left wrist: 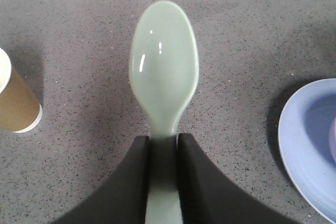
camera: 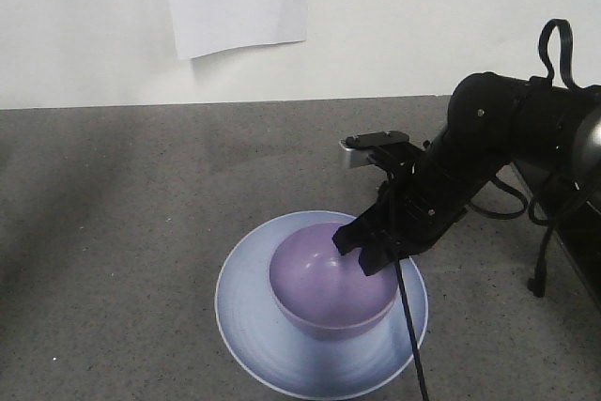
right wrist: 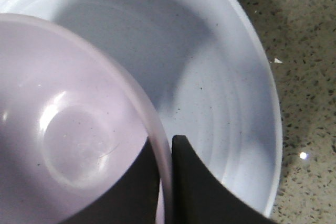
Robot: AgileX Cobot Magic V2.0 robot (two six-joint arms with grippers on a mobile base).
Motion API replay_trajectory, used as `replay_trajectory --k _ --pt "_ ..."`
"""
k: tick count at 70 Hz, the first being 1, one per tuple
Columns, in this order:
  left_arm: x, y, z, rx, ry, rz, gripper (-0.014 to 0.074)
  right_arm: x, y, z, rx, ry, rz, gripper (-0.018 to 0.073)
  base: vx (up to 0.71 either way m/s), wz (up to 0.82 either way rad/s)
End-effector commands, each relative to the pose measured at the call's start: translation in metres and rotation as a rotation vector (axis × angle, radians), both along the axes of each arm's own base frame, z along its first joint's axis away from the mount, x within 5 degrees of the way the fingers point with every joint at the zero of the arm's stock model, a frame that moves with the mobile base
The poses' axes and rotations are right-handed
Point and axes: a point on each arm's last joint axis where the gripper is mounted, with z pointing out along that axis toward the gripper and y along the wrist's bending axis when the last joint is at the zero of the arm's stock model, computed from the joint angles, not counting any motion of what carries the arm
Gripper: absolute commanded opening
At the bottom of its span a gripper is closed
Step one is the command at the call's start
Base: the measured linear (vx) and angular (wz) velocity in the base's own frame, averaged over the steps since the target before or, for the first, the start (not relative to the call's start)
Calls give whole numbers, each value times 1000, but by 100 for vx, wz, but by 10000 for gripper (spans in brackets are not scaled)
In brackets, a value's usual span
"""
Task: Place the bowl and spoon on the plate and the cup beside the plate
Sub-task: 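Lower the lavender bowl onto the plate center with the right gripper, then open the right gripper and lift it away from the bowl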
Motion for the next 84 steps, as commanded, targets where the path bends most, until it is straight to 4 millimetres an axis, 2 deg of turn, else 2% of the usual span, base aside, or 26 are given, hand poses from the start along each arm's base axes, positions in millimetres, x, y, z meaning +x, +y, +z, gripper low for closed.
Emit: replay_trajectory --k 1,10,21,54,62,84 --pt "-1 -1 13 -26 -88 -1 -6 0 1 22 46 -71 -4 6 0 0" --pt "-1 -1 13 -26 -88 -1 -6 0 1 22 45 -76 -5 29 0 0" --pt "-1 -1 13 -26 -88 -1 -6 1 1 22 43 -77 -4 102 0 0" --pt "-1 -1 13 -26 -88 -1 -6 2 -1 23 43 -98 -12 478 0 0" --pt "-1 -1 13 -26 -88 -1 -6 1 -1 28 50 -117 -14 505 0 0" --pt "-1 -1 13 -26 -88 -1 -6 -10 -10 54 26 -206 -6 504 0 0"
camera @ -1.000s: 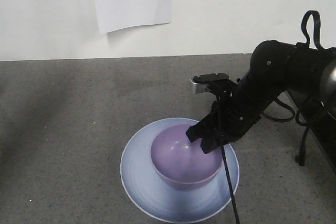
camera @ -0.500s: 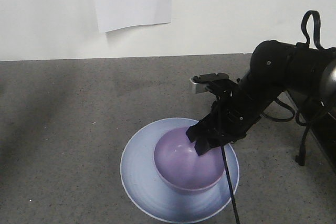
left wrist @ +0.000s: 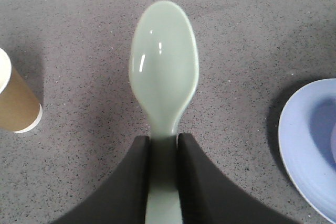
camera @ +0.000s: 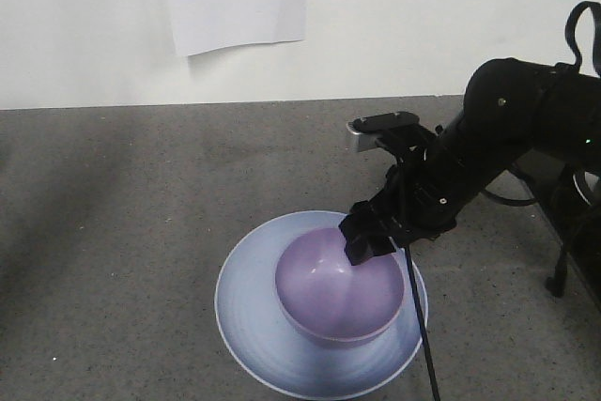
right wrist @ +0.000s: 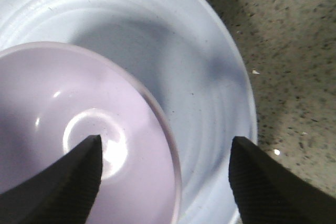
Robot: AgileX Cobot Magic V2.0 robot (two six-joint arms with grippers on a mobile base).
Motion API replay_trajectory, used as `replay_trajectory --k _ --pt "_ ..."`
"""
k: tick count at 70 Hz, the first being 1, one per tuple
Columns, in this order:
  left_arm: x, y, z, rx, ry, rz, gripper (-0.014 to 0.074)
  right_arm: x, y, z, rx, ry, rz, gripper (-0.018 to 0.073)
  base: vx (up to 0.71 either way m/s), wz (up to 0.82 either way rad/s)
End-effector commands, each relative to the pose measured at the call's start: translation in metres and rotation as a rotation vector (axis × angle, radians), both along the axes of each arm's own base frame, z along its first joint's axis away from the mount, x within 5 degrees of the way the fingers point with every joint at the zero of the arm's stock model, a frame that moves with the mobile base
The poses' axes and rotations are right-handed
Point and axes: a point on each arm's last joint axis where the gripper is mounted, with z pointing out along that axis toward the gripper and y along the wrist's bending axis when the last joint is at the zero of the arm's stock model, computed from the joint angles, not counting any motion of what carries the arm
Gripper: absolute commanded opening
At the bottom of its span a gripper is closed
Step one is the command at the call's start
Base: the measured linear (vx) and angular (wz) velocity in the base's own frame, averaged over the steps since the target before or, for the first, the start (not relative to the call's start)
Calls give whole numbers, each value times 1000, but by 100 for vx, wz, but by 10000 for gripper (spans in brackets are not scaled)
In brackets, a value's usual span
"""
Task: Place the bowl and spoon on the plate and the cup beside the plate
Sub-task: 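Open the right gripper and lift it away from the bowl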
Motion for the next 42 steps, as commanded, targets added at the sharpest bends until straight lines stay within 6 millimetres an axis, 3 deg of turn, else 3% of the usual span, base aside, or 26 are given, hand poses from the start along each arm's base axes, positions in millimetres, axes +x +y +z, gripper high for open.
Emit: replay_trajectory --k 1,24,42 --pt "-1 -1 13 -26 -88 -1 -6 -5 -5 33 26 -117 -11 504 0 0" --pt "-1 -1 13 -26 -88 -1 -6 -33 -22 80 19 -250 -38 504 0 0" --pt "-1 -1 13 -25 -84 -1 -6 -72 -45 127 11 -401 -100 504 0 0"
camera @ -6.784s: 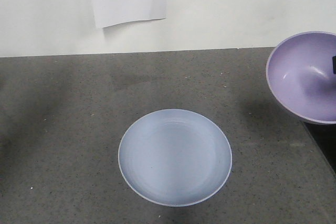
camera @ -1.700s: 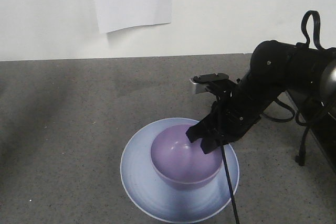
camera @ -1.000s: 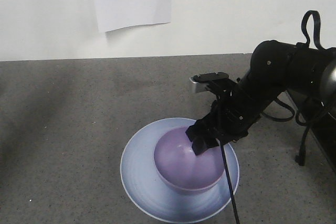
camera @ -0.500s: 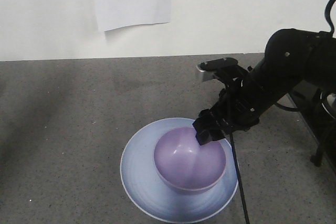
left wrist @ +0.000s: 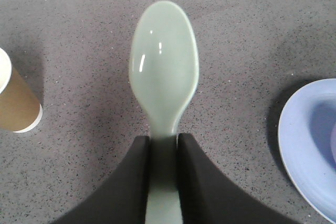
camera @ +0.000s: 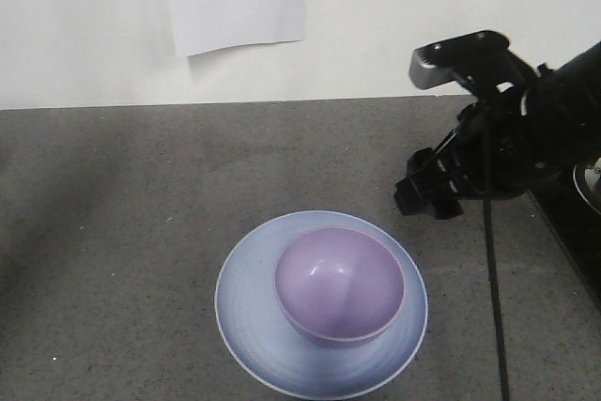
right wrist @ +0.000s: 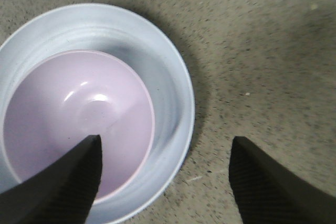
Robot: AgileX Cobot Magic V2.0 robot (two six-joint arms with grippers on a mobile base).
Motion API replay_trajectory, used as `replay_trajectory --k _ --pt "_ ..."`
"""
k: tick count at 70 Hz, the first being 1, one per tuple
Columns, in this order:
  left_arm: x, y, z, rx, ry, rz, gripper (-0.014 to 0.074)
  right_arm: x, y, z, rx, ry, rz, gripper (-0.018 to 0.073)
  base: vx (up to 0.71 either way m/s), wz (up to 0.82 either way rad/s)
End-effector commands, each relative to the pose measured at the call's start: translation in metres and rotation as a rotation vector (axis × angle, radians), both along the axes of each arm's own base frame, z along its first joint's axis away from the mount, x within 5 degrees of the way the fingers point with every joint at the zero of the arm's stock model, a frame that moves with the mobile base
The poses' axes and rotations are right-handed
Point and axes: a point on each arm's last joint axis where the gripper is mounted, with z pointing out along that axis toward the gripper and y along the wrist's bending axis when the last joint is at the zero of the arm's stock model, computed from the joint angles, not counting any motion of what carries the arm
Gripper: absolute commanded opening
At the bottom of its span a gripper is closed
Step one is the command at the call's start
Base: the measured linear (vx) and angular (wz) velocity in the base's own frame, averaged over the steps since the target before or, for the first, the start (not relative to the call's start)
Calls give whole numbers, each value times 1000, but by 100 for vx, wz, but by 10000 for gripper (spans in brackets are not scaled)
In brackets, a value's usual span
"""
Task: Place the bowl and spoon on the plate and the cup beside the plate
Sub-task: 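Open the right gripper and lift it away from the bowl, then move the left gripper with the green spoon over the bowl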
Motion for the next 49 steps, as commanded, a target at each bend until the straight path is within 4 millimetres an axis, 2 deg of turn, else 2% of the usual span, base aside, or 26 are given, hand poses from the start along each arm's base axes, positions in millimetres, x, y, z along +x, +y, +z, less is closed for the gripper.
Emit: replay_trajectory --k 1,12,22,38,49 --pt "-1 -1 12 -25 -83 -1 -6 -19 -12 33 30 -120 -31 504 0 0" --pt "-1 -1 12 -25 -82 -1 -6 -44 -22 50 26 -153 -33 504 0 0" --pt "-1 -1 12 -25 -82 -1 -6 -57 -27 61 45 -202 -32 504 0 0" --pt "-2 -2 12 -27 -76 -17 -6 -59 -28 63 45 -210 -30 504 0 0" --pt "-2 -10 12 -50 -71 -107 -8 -59 -28 63 47 -215 -30 504 0 0"
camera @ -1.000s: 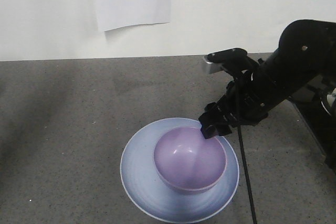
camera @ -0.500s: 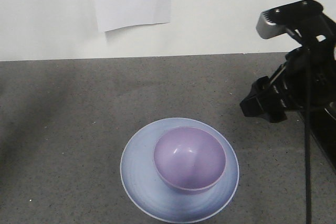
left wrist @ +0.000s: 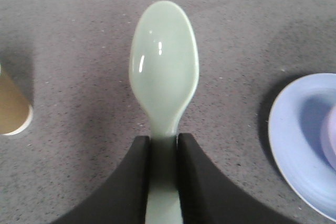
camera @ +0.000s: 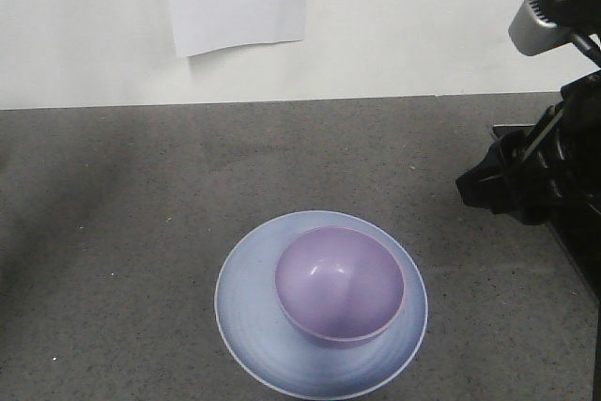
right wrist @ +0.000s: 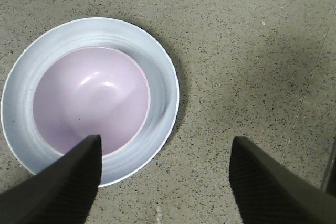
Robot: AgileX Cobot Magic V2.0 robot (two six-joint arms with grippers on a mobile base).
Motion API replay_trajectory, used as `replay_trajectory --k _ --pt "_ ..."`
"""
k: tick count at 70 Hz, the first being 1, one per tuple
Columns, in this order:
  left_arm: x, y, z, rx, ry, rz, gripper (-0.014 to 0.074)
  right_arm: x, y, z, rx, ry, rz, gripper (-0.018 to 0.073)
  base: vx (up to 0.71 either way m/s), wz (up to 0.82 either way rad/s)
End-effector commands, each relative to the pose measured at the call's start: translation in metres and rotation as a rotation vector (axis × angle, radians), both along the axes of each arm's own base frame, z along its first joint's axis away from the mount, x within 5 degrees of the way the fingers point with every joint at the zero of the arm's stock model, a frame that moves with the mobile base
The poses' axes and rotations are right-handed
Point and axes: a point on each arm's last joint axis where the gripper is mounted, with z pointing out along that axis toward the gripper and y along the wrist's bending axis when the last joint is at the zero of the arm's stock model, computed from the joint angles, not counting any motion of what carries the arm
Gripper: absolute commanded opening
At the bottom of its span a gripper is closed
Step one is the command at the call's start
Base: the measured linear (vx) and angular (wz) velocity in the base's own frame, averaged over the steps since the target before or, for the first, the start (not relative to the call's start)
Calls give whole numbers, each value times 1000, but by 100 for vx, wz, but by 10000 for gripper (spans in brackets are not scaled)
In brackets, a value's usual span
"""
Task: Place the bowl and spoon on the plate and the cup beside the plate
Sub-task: 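Move the left gripper with the green spoon over the bowl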
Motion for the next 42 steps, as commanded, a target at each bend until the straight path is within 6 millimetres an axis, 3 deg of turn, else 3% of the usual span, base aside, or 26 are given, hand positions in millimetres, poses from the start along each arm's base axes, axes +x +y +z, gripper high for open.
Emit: replay_trajectory --k 1,23,42 --pt "-1 -7 11 -40 -73 -68 -8 -1 -2 15 32 -88 -8 504 0 0" --pt "24 -32 -4 -128 22 -252 -8 -2 -2 15 33 -88 -8 504 0 0" --pt "48 -70 -29 -120 121 -390 -8 -2 -2 15 33 -86 -8 504 0 0"
